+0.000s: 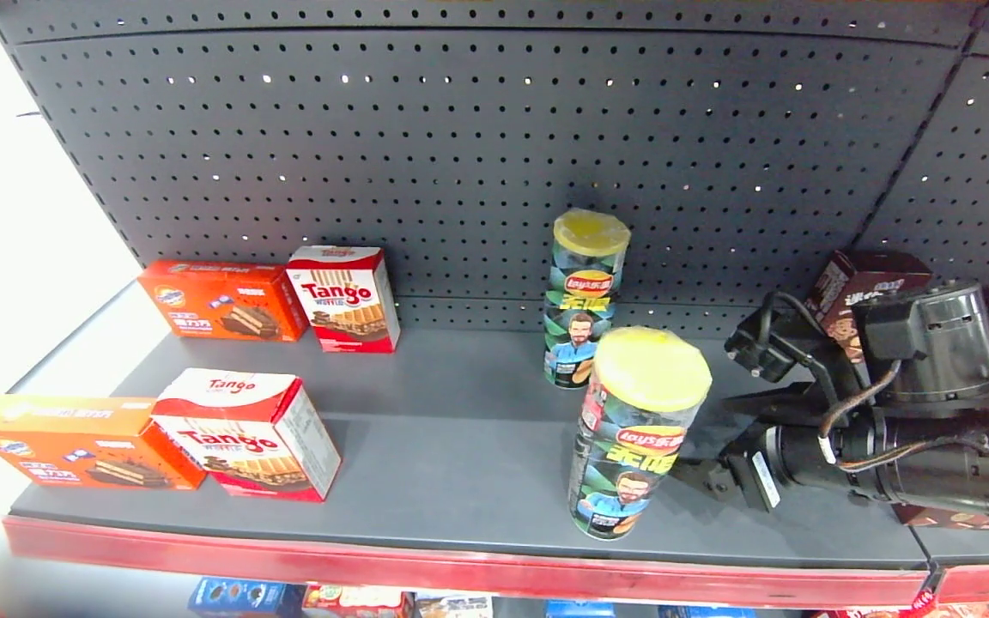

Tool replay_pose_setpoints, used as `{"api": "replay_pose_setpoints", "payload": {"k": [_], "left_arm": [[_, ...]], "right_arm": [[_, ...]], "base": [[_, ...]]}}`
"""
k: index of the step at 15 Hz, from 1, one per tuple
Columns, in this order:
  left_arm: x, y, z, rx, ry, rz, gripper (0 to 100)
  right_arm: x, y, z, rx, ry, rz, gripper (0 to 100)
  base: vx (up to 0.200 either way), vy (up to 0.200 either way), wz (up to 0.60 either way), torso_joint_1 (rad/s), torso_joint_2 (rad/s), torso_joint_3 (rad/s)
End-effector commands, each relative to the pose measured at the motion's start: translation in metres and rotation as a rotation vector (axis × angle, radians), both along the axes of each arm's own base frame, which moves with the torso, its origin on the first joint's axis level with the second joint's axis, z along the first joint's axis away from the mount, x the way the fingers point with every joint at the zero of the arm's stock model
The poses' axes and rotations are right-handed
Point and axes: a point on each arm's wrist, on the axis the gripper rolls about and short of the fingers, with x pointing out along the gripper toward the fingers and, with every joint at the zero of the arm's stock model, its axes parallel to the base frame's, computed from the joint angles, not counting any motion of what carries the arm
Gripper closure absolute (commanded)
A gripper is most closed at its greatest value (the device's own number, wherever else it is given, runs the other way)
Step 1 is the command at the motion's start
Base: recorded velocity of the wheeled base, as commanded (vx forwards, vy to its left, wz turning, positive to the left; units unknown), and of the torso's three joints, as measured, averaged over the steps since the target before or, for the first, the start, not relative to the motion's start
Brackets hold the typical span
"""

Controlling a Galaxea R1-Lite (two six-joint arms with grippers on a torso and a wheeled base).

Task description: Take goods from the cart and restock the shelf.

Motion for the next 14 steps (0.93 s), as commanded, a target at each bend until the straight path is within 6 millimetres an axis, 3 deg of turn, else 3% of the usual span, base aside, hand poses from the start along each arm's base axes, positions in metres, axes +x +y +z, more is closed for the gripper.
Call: {"api": "replay_pose_setpoints", "payload": {"k": [1,7,14], "left_arm": [[0.0,0.0,0.0,0.0,0.002,0.0,0],[0.0,0.0,0.0,0.0,0.002,0.0,0],[0.0,0.0,0.0,0.0,0.002,0.0,0]], "right_arm": [[-0.003,0.002,0.0,0.0,-0.001,0.013,0],[-0.014,-0.007,-0.001,0.0,0.001,0.001,0],[-0.013,0.002,-0.003,-0.004,0.009,0.033,0]], "base": [[0.0,0.0,0.0,0.0,0.0,0.0],[0.0,0.0,0.0,0.0,0.0,0.0],[0.0,0.0,0.0,0.0,0.0,0.0]]}}
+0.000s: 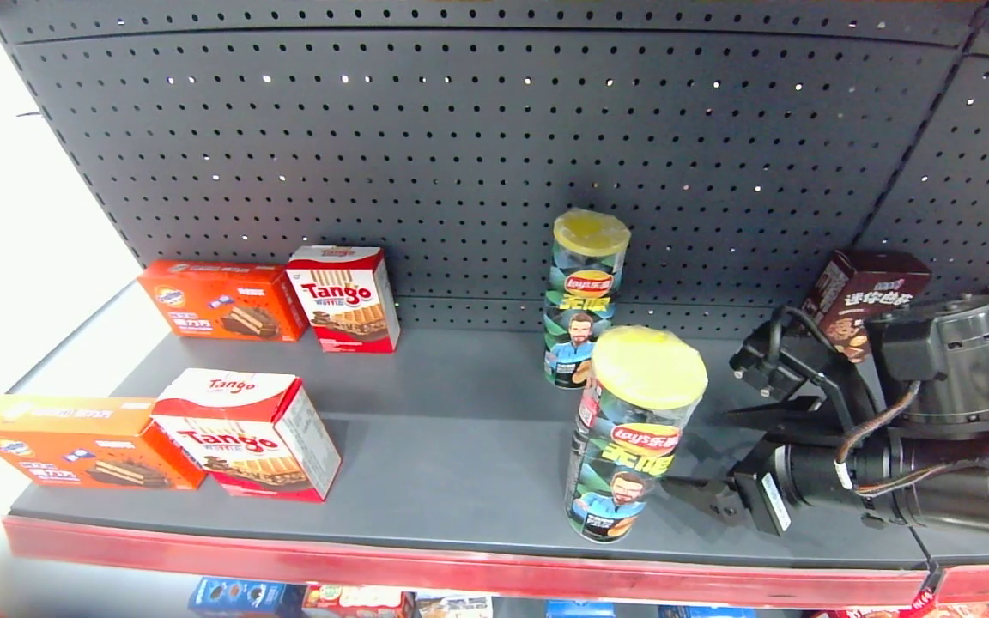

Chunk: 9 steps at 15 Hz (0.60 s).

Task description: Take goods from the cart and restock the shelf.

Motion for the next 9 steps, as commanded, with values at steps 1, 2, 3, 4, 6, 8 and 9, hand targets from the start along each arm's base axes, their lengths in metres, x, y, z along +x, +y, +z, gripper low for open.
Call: {"api": "replay_pose_setpoints", "payload": {"k": [1,2,3,4,6,8,9], "left_arm": [[0.0,0.0,0.0,0.0,0.002,0.0,0],[0.0,0.0,0.0,0.0,0.002,0.0,0],[0.0,0.0,0.0,0.0,0.002,0.0,0],[0.0,0.0,0.0,0.0,0.002,0.0,0],[0.0,0.0,0.0,0.0,0.002,0.0,0],[0.0,0.0,0.0,0.0,0.002,0.0,0],[0.0,0.0,0.0,0.0,0.002,0.0,0]], "right_arm": [[0.001,0.003,-0.001,-0.003,0.004,0.009,0],[0.001,0.005,0.0,-0.001,0.002,0.016,0],[0.001,0.006,-0.001,-0.001,0.003,0.018,0],[0.002,0.008,-0.002,-0.006,0.007,0.023,0],[0.003,0.011,-0.001,-0.003,0.002,0.029,0],[0.005,0.015,0.0,-0.002,-0.001,0.034,0],[0.006,0.017,0.0,-0.003,0.002,0.038,0]], "base": [[0.0,0.0,0.0,0.0,0.0,0.0],[0.0,0.0,0.0,0.0,0.0,0.0],[0.0,0.0,0.0,0.0,0.0,0.0],[0.0,0.0,0.0,0.0,0.0,0.0],[0.0,0.0,0.0,0.0,0.0,0.0],[0.0,0.0,0.0,0.0,0.0,0.0],[0.0,0.0,0.0,0.0,0.0,0.0]]}}
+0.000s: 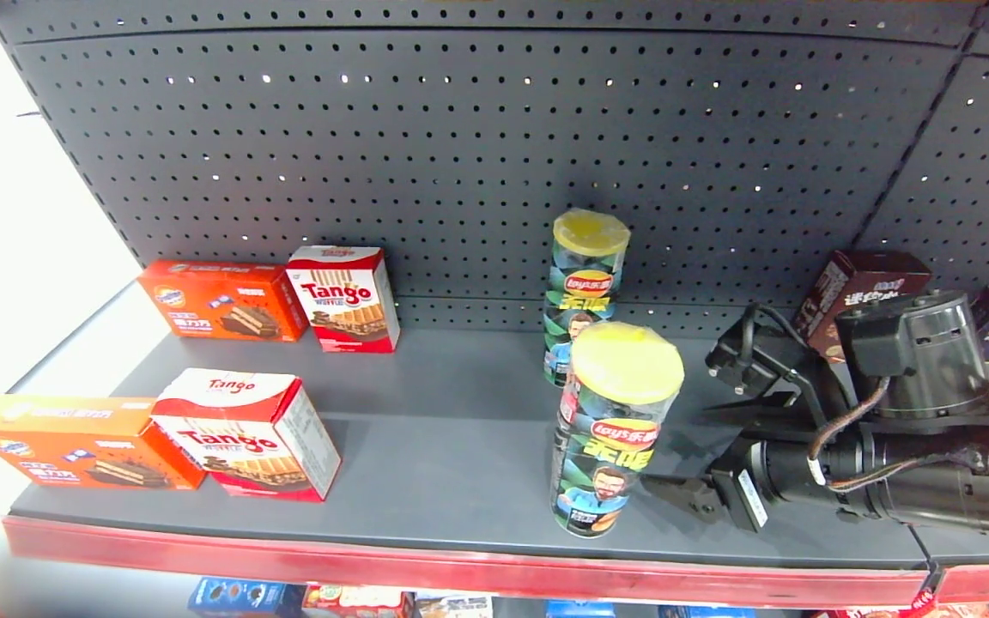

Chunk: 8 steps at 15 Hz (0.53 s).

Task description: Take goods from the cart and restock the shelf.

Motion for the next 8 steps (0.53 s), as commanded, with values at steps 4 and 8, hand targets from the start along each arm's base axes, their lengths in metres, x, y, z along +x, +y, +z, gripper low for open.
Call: {"api": "replay_pose_setpoints", "payload": {"k": [4,8], "left_arm": [[0.0001,0.0,-0.0001,0.0,0.002,0.0,0],[0.0001,0.0,-0.0001,0.0,0.002,0.0,0]], "right_arm": [[-0.002,-0.0026,-0.0007,-0.001,0.003,-0.004,0],[0.0026,0.0036,-0.0027,-0.006,0.009,0.006,0]], "base": [[0.0,0.0,0.0,0.0,0.0,0.0],[0.0,0.0,0.0,0.0,0.0,0.0]]}}
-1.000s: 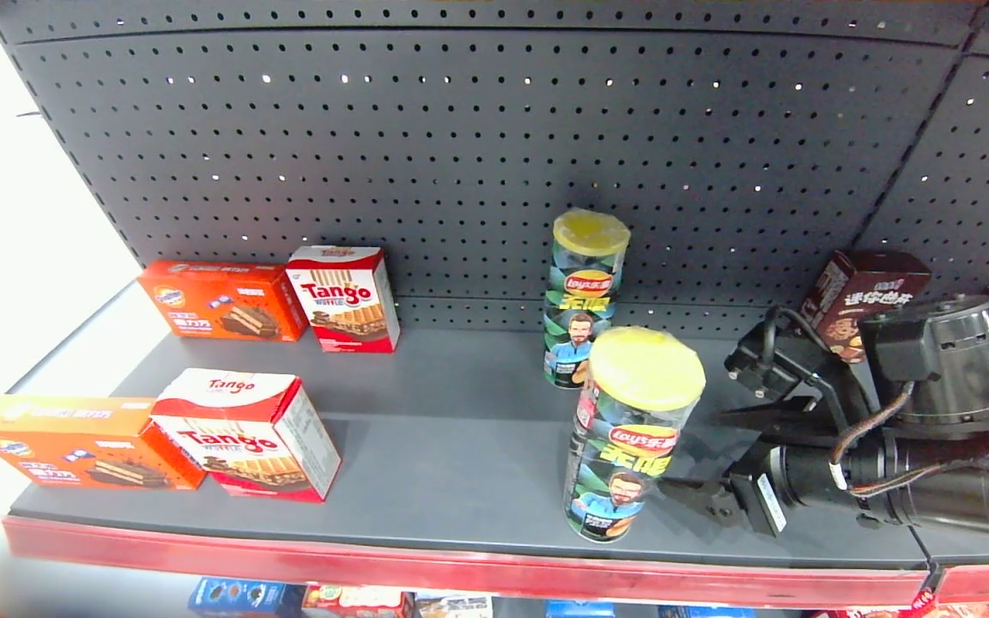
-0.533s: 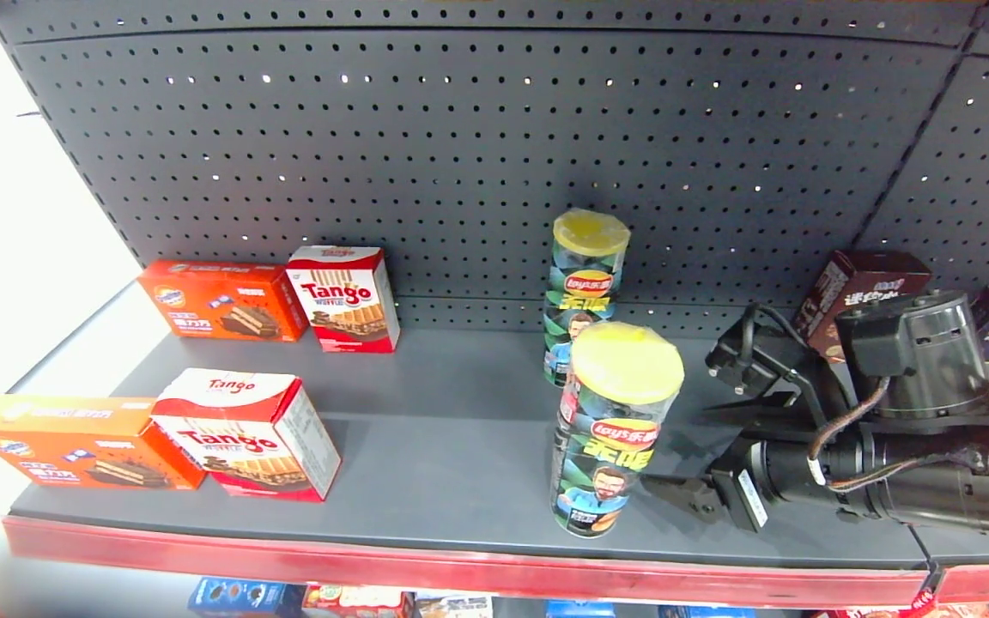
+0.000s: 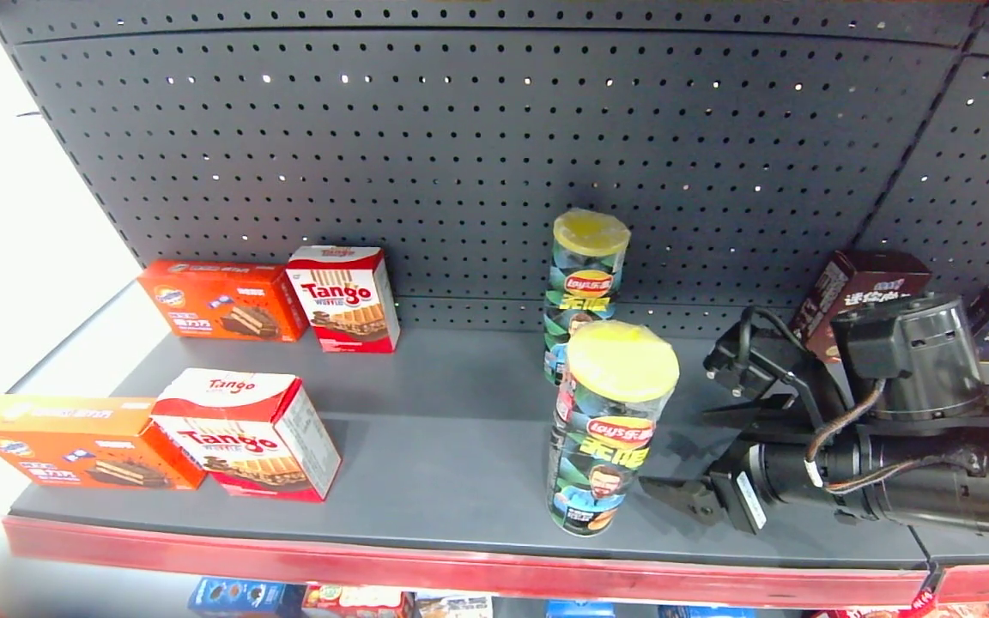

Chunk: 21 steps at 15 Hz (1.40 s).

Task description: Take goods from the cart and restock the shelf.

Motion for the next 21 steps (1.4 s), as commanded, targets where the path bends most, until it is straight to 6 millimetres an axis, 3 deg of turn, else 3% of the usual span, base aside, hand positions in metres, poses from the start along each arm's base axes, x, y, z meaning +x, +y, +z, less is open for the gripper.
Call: {"api": "replay_pose_setpoints", "payload": {"k": [1,8,11,13,14,17,18,21], "left_arm": [[0.0,0.0,0.0,-0.001,0.002,0.0,0],[0.0,0.0,0.0,-0.001,0.0,0.0,0],[0.0,0.0,0.0,-0.001,0.0,0.0,0],[0.0,0.0,0.0,-0.001,0.0,0.0,0],[0.0,0.0,0.0,0.001,0.002,0.0,0],[0.0,0.0,0.0,0.001,0.002,0.0,0],[0.0,0.0,0.0,0.001,0.0,0.0,0],[0.0,0.0,0.0,0.002,0.0,0.0,0]], "right_arm": [[0.004,0.006,-0.001,-0.003,0.003,0.012,0],[0.005,0.006,0.0,0.006,-0.004,0.006,0],[0.009,-0.029,0.033,0.092,-0.135,-0.119,0],[0.002,-0.054,0.056,0.135,-0.222,-0.196,0],[-0.016,-0.079,0.077,0.171,-0.315,-0.274,0],[-0.078,-0.123,0.109,0.232,-0.527,-0.414,0],[-0.101,-0.131,0.108,0.244,-0.578,-0.453,0],[-0.18,-0.145,0.061,0.276,-0.67,-0.487,0]], "base": [[0.0,0.0,0.0,0.0,0.0,0.0],[0.0,0.0,0.0,0.0,0.0,0.0],[0.0,0.0,0.0,0.0,0.0,0.0],[0.0,0.0,0.0,0.0,0.0,0.0],[0.0,0.0,0.0,0.0,0.0,0.0],[0.0,0.0,0.0,0.0,0.0,0.0],[0.0,0.0,0.0,0.0,0.0,0.0],[0.0,0.0,0.0,0.0,0.0,0.0]]}}
